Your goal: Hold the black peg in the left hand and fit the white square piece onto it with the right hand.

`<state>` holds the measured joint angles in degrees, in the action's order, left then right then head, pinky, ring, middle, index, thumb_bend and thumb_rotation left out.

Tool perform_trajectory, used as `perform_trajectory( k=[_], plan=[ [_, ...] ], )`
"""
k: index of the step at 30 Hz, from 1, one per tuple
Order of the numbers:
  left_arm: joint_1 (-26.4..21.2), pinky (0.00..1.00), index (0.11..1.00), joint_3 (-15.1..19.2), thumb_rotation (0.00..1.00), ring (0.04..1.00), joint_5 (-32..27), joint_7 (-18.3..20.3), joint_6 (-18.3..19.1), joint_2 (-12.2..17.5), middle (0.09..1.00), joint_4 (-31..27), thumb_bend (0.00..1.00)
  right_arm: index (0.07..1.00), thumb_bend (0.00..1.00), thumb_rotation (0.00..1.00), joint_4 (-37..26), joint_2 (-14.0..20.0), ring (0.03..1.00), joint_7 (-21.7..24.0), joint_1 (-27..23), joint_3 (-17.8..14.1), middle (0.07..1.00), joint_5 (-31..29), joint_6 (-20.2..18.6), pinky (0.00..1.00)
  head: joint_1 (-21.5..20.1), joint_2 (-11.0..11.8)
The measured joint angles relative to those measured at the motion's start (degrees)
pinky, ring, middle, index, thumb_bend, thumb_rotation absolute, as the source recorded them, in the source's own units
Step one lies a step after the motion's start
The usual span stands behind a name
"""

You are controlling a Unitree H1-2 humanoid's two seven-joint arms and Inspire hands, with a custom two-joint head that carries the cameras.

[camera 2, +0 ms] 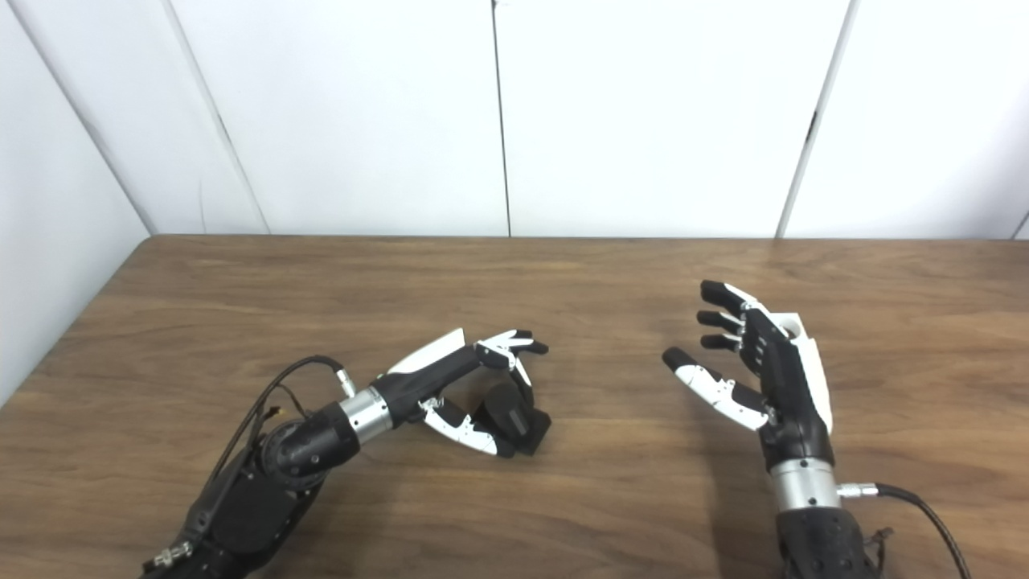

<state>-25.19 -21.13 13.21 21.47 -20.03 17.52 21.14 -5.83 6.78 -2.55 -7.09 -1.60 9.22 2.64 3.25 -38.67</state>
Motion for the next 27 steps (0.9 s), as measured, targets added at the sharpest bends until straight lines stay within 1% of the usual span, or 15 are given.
perform_trajectory(
  k=[4, 7, 10, 20, 27],
  plan=[
    [-0.02, 0.9, 0.496, -0.12, 0.08, 1.0, 0.31, -0.11, 0.0, 0.03, 0.932, -0.06, 0.52, 0.781, 0.71, 0.31, -0.25, 0.0, 0.752, -0.01, -0.01, -0.27, 0.81, -0.03, -0.28, 0.65, 0.0, -0.09],
    [-0.01, 0.91, 0.497, -0.22, 0.08, 1.0, 0.65, -0.12, 0.5, 0.08, 0.936, -0.56, 0.52, 0.783, 0.71, 0.32, -0.31, 0.0, 0.75, -0.02, -0.01, -0.32, 0.809, 0.04, -0.55, 0.67, 0.09, -0.18],
    [-0.01, 0.91, 0.497, -0.32, 0.08, 1.0, 0.67, -0.08, 1.0, 0.13, 0.935, -0.93, 0.52, 0.782, 0.72, 0.32, -0.31, 0.0, 0.75, -0.02, -0.02, -0.31, 0.808, 0.08, -0.54, 0.66, 0.09, -0.26],
    [-0.02, 0.9, 0.491, -0.26, 0.08, 1.0, 0.64, -0.09, 0.95, 0.14, 0.916, -0.9, 0.52, 0.782, 0.71, 0.32, -0.37, 0.05, 0.748, -0.02, -0.03, -0.34, 0.81, 0.1, -0.85, 0.67, 0.0, -0.62],
    [-0.02, 0.9, 0.491, -0.21, 0.07, 1.0, 0.74, -0.23, 0.9, 0.14, 0.912, -0.85, 0.52, 0.784, 0.71, 0.32, -0.96, 0.23, 0.757, 0.06, -0.09, -0.59, 0.817, 0.02, -2.04, 0.67, -0.44, -0.79]
  ],
)
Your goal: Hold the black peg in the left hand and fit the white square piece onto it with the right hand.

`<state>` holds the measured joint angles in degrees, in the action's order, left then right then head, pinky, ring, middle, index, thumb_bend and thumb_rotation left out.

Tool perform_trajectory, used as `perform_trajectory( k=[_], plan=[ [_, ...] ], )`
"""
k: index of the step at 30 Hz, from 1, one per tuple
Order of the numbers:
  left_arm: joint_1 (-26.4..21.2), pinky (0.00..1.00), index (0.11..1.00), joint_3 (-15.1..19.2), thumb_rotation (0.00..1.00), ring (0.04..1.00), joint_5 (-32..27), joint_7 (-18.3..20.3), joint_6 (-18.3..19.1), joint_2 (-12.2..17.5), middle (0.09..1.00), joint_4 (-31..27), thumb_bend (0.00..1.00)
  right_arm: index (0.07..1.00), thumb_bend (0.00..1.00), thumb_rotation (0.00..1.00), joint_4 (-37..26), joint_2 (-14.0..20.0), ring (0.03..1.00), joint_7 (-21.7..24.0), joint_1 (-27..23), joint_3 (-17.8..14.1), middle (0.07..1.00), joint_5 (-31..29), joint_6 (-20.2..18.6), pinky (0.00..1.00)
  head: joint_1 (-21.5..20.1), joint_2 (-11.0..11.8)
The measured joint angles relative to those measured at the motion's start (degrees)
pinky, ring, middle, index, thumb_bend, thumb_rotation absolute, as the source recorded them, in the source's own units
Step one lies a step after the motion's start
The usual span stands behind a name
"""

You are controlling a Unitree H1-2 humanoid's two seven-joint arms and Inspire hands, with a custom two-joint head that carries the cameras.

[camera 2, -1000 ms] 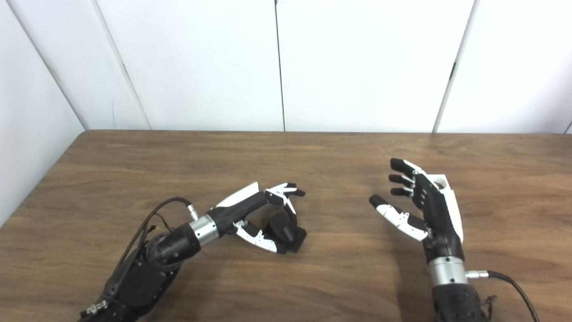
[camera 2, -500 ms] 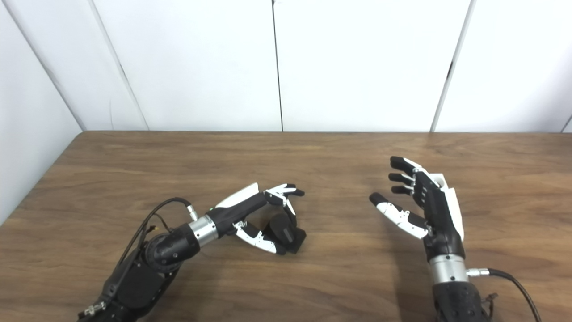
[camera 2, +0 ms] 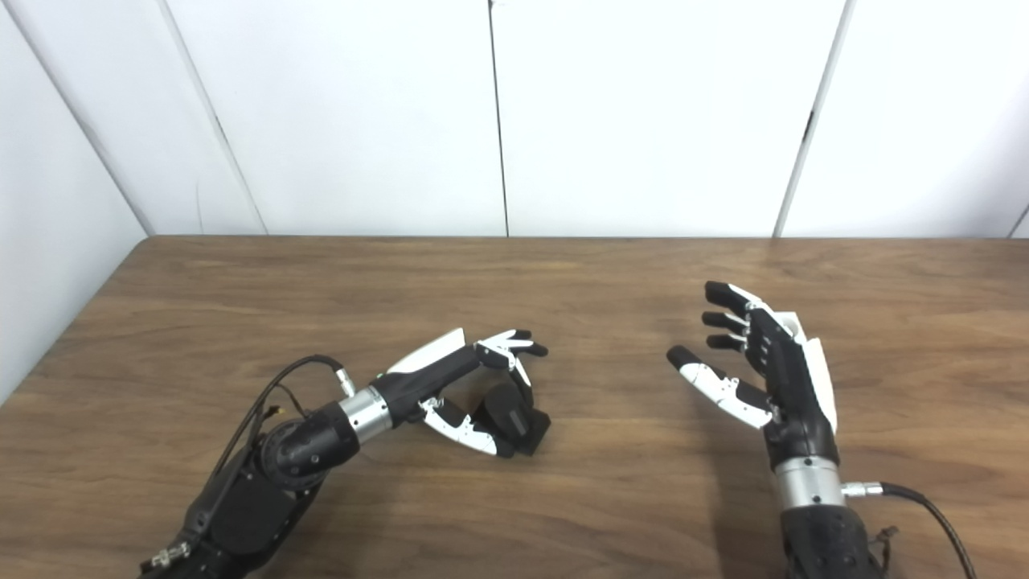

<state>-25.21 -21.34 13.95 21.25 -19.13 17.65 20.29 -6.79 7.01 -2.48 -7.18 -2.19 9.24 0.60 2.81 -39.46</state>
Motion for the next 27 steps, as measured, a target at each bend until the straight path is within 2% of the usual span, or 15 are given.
perform_trajectory(
  k=[5, 8, 12, 15, 18, 20, 22, 26, 27],
  plan=[
    [0.0, 0.91, 0.491, 0.04, 0.07, 1.0, 0.0, 0.0, -0.07, 0.14, 0.913, 0.08, 0.52, 0.78, 0.72, 0.3, -0.67, 0.23, 0.766, 0.02, -0.55, -0.1, 0.819, 0.33, -0.33, 0.69, -3.52, -0.09],
    [0.01, 0.91, 0.491, 0.06, 0.07, 1.0, -0.03, 0.06, -0.27, 0.28, 0.913, 0.07, 0.52, 0.775, 0.74, 0.27, -1.04, 1.39, 0.759, 0.13, -1.69, -0.23, 0.811, 2.22, -1.32, 0.66, -6.06, 0.0],
    [0.04, 0.9, 0.491, 0.11, 0.08, 1.0, -0.17, 0.21, -1.17, 0.77, 0.912, 0.23, 0.52, 0.767, 0.75, 0.28, -2.06, 7.77, 0.762, 0.51, -5.14, -0.45, 0.806, 7.29, -1.5, 0.68, -8.61, 0.26],
    [0.12, 0.9, 0.491, 0.32, 0.08, 1.0, -0.26, 0.42, -1.76, 1.36, 0.912, 0.23, 0.52, 0.758, 0.75, 0.27, -3.29, 12.49, 0.773, 1.89, -8.22, -0.93, 0.822, 8.91, -2.04, 0.67, -9.93, 0.53],
    [0.12, 0.9, 0.491, 0.49, 0.08, 1.0, -0.31, 0.83, -1.93, 1.73, 0.912, 0.22, 0.52, 0.756, 0.75, 0.29, -3.31, 15.21, 0.817, 3.38, -10.61, -0.64, 0.846, 10.5, -2.46, 0.71, -10.46, 0.53],
    [0.12, 0.9, 0.491, 0.58, 0.08, 1.0, -0.31, 1.06, -1.93, 1.73, 0.913, 0.19, 0.52, 0.75, 0.76, 0.28, -3.35, 17.58, 0.841, 5.87, -12.1, 0.95, 0.86, 13.43, -3.3, 0.71, -10.72, 0.62],
    [0.12, 0.89, 0.491, 0.61, 0.08, 1.0, -0.31, 1.22, -1.97, 1.74, 0.915, 0.13, 0.52, 0.739, 0.78, 0.27, -3.33, 21.4, 0.857, 9.89, -14.37, 3.57, 0.874, 16.58, -4.34, 0.69, -10.99, 0.7],
    [0.22, 0.9, 0.491, 0.76, 0.08, 1.0, -0.29, 1.4, -1.96, 1.86, 0.916, -0.19, 0.52, 0.725, 0.8, 0.2, -3.25, 26.51, 0.841, 16.17, -19.77, 5.61, 0.865, 19.73, -6.75, 0.65, -10.99, 0.7],
    [0.24, 0.9, 0.491, 0.77, 0.08, 1.0, -0.3, 1.47, -1.96, 1.86, 0.915, -0.27, 0.52, 0.723, 0.81, 0.19, -3.27, 26.91, 0.834, 16.76, -20.34, 5.64, 0.863, 19.97, -6.87, 0.64, -11.16, 0.7]
  ],
)
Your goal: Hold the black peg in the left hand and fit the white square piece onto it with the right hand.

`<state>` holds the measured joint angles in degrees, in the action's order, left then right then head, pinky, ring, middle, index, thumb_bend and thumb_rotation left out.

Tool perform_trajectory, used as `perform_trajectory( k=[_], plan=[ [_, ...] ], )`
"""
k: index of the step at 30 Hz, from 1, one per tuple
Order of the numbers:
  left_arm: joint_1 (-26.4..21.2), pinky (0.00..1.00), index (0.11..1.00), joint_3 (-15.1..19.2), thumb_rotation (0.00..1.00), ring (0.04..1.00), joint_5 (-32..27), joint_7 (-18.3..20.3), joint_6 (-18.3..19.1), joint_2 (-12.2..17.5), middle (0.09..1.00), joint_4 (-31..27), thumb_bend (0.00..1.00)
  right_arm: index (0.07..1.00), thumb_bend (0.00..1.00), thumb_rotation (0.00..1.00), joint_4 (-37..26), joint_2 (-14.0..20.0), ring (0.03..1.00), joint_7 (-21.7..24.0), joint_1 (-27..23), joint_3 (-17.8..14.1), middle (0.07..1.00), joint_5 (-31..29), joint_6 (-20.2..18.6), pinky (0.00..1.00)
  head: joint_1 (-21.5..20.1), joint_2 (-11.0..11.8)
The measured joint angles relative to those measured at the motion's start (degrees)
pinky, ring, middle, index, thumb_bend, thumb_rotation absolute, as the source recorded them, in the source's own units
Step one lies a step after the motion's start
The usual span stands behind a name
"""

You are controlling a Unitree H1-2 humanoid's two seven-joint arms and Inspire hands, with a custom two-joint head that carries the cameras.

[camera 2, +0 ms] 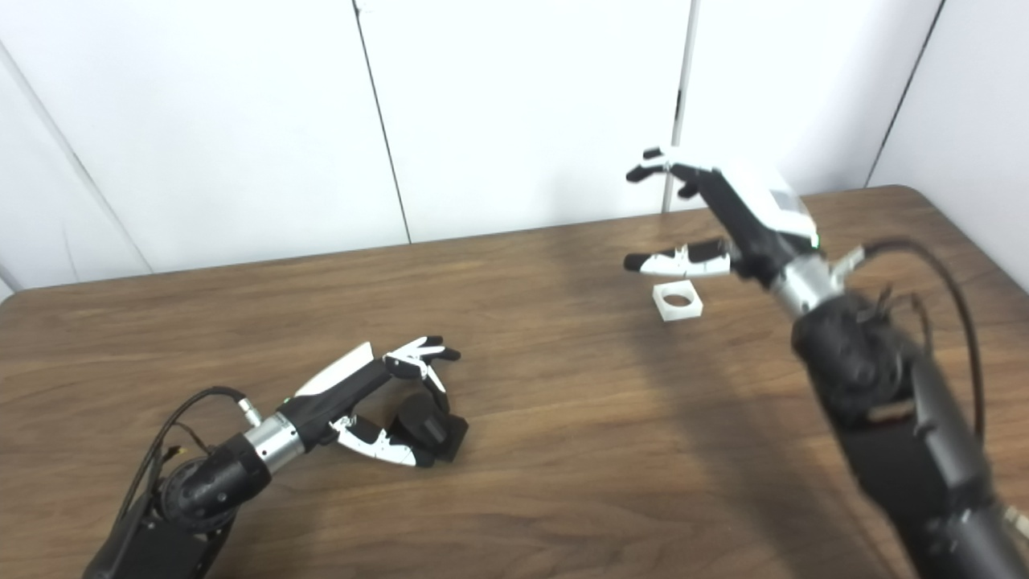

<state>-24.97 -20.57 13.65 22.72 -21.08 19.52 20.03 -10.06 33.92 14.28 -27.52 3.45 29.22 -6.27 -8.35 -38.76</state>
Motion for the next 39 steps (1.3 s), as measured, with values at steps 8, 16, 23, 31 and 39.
perform_trajectory(
  k=[8, 16, 23, 31, 39],
  plan=[
    [0.3, 0.9, 0.491, 0.15, 0.08, 1.0, -0.02, 0.08, -0.17, 0.02, 0.914, -0.18, 0.52, 0.726, 0.79, 0.21, 5.94, 1.44, 0.853, 6.27, -4.21, 3.42, 0.872, 0.04, -0.66, 0.68, -0.27, 0.0],
    [0.43, 0.9, 0.492, 0.26, 0.08, 1.0, -0.34, 0.18, -0.21, 0.13, 0.92, -0.2, 0.52, 0.742, 0.81, 0.27, 13.83, 3.72, 0.896, 12.6, -7.72, 6.59, 0.91, -1.4, 0.74, 0.71, -0.18, 0.18],
    [0.43, 0.89, 0.492, 0.09, 0.08, 1.0, 0.63, 0.04, -0.22, 0.14, 0.918, -0.45, 0.52, 0.752, 0.82, 0.28, 16.11, 3.9, 0.911, 13.88, -8.63, 8.05, 0.919, -0.84, 1.46, 0.73, 0.17, 0.0],
    [-0.06, 0.88, 0.492, -0.17, 0.07, 1.0, 3.67, -0.97, -0.6, 0.29, 0.909, -0.46, 0.52, 0.761, 0.83, 0.33, 17.94, 4.91, 0.927, 15.7, -9.47, 10.98, 0.925, 2.35, 2.84, 0.8, 0.17, -0.09],
    [-0.31, 0.87, 0.492, -0.54, 0.08, 1.0, 5.02, -1.43, -0.83, 0.46, 0.905, -0.42, 0.52, 0.769, 0.84, 0.33, 18.86, 5.24, 0.93, 16.69, -10.4, 11.04, 0.927, 2.55, 2.87, 0.79, 0.26, -0.17]
  ],
)
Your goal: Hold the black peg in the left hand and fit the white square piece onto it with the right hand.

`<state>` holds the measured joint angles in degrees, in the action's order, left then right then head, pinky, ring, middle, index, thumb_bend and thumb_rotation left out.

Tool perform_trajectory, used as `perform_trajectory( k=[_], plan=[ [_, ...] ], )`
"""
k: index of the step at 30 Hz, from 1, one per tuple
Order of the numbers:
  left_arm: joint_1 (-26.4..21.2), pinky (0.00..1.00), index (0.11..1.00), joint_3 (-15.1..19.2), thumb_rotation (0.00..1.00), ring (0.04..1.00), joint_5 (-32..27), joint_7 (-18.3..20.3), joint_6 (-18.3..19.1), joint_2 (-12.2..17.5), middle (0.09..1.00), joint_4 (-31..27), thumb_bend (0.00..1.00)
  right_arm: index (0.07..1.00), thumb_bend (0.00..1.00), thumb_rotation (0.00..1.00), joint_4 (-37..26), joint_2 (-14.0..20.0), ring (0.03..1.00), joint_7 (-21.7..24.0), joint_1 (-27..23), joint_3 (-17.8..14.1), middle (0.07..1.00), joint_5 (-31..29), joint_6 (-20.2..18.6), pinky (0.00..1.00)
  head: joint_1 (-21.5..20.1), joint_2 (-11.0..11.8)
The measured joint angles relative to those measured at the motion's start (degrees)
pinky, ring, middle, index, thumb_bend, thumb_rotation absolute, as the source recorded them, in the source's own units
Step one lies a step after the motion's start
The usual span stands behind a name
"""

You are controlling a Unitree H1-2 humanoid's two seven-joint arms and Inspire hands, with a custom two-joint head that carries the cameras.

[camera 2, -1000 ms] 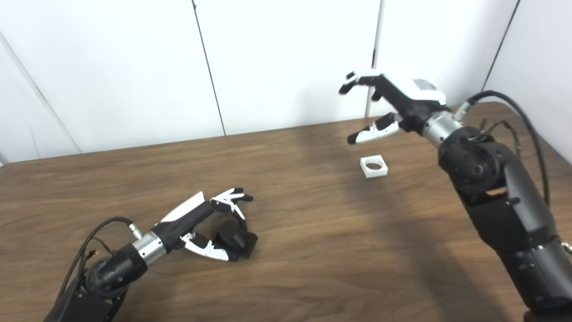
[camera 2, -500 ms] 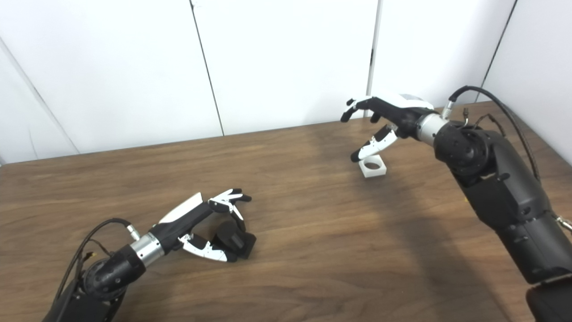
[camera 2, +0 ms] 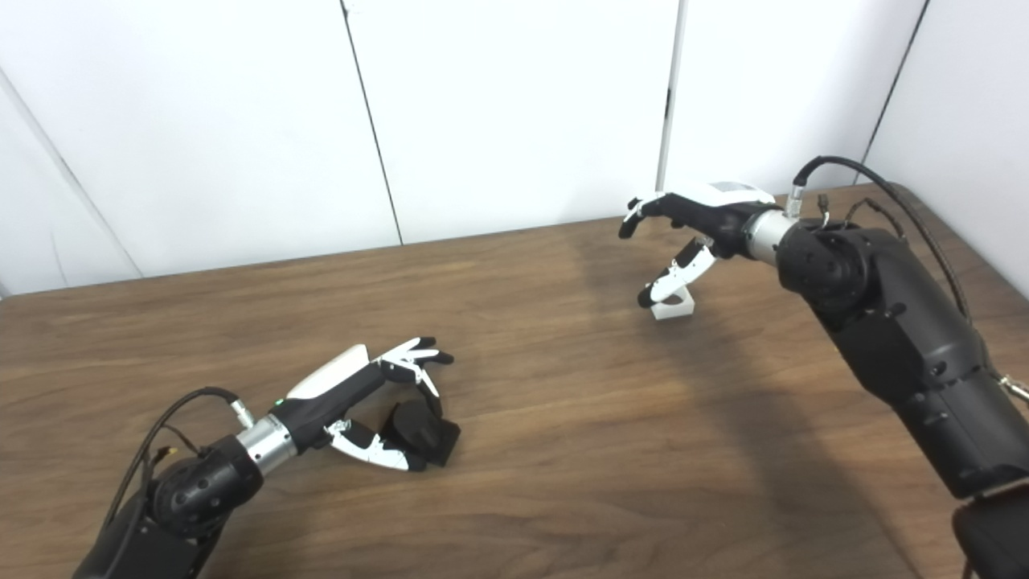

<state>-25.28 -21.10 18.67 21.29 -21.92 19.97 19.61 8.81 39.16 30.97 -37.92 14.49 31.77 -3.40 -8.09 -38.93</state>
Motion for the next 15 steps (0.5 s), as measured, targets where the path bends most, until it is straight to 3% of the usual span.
perform_trajectory(
  k=[15],
  plan=[
    [-1.16, 0.89, 0.492, -1.17, 0.08, 0.994, 3.29, -1.37, -0.14, 0.53, 0.898, 0.25, 0.52, 0.779, 0.85, 0.37, 1.59, 1.44, 0.922, 0.55, -0.62, 0.3, 0.926, 0.21, 1.38, 0.79, 0.18, -0.35]
  ],
)
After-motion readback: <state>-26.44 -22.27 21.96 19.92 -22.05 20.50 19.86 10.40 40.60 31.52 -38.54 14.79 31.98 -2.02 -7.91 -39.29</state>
